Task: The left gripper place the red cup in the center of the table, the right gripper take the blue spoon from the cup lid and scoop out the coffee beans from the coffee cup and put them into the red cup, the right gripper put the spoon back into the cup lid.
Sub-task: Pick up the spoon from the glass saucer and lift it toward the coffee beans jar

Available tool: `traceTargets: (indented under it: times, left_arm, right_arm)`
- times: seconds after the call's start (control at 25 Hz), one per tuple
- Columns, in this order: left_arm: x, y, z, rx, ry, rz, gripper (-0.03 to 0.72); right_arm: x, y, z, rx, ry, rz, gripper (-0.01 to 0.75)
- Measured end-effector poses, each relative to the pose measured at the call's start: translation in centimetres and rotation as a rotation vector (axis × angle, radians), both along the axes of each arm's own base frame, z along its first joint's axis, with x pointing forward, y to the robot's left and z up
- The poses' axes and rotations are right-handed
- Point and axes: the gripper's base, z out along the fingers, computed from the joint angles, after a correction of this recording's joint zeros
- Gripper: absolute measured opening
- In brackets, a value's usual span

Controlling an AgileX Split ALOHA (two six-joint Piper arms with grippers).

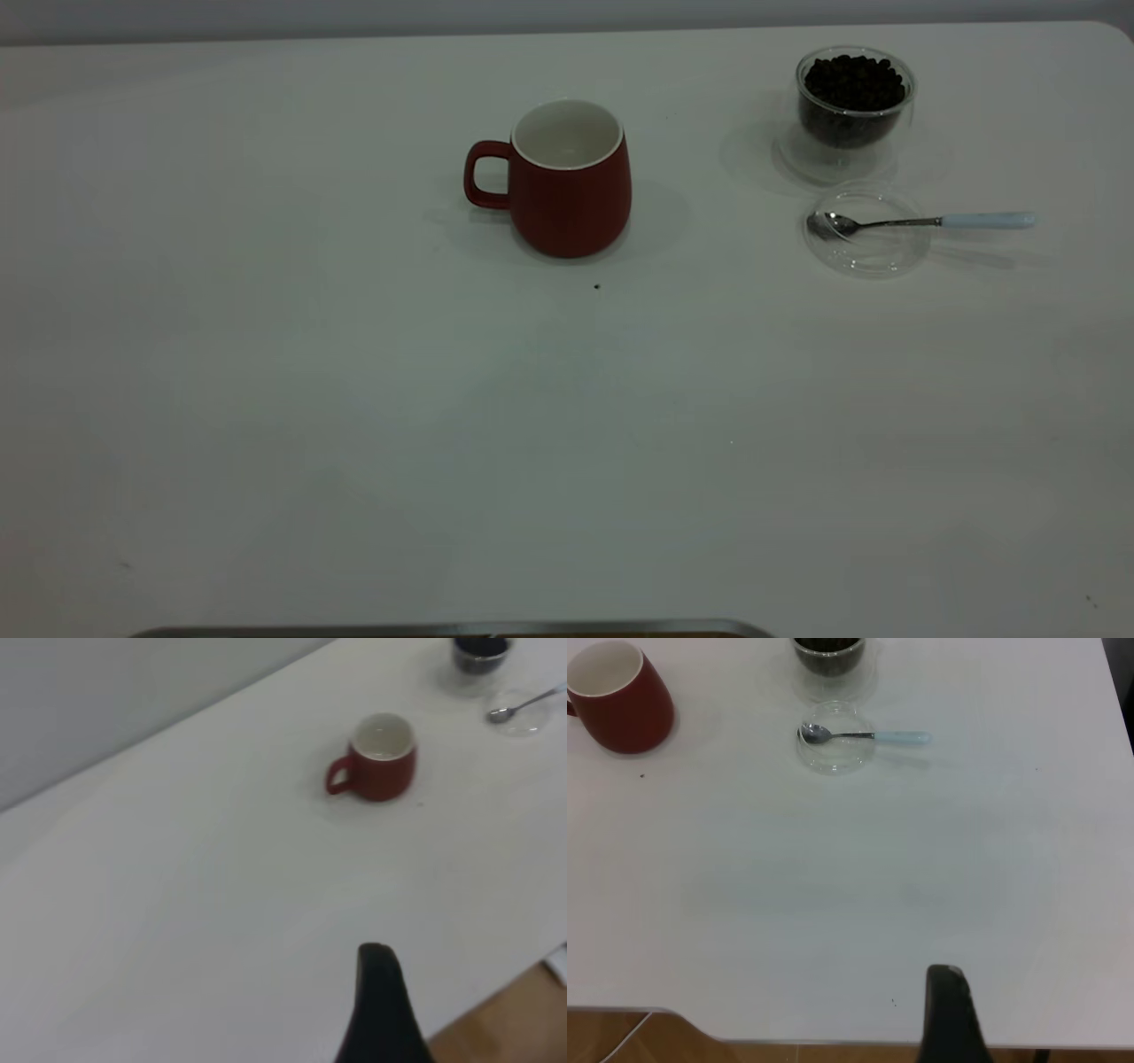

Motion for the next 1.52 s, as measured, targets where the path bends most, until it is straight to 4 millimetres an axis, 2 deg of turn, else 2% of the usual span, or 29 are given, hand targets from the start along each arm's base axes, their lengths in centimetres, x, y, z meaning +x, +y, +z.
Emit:
traceTargets:
  times: [0.16, 0.36, 0.68, 1.04, 1.52]
  left_arm:
    - [-1.8, 0.5, -2.8, -0.052, 0.016, -0.029, 0.587]
    - [-1.8, 0.3, -6.3, -0.071, 0.107, 0.003, 0.587]
    - [-1.7, 0.1, -10.5, -0.049, 0.164, 0.296, 0.587]
    - [-2.8, 0.0, -13.1, -0.073, 0.102, 0.487, 0.587]
    - [-2.9, 0.0, -13.1, -0.075, 0.084, 0.518, 0.587]
  right_arm:
    - [0.0, 0.0, 0.0, 0.000, 0.000, 0.000, 0.548]
    - [0.0, 0.0, 0.0, 0.000, 0.000, 0.000, 0.548]
    - [0.0, 0.0, 0.0, 0.000, 0.000, 0.000, 0.548]
    - [0.0, 0.0, 0.0, 0.000, 0.000, 0.000, 0.548]
    - [0.0, 0.0, 0.0, 0.000, 0.000, 0.000, 0.548]
